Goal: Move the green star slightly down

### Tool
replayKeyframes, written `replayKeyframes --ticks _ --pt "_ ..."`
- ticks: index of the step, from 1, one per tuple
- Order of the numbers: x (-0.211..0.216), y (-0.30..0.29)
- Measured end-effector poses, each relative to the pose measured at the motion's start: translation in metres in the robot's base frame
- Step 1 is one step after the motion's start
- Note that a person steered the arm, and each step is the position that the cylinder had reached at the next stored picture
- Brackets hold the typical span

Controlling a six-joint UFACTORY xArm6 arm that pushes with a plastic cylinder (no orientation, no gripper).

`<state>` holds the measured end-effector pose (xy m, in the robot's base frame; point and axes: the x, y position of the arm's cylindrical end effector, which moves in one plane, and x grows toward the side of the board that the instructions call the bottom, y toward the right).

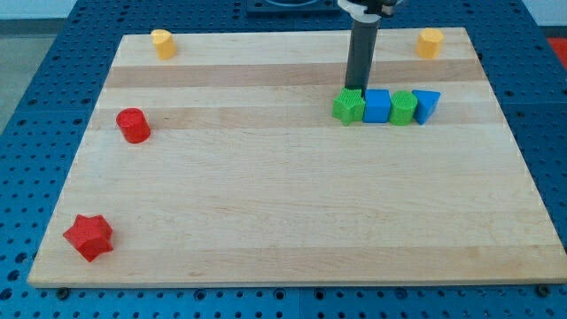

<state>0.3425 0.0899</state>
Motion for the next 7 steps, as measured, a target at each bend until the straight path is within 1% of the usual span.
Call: replayKeyframes --ticks 7 --pt "0.0035 -0.0002"
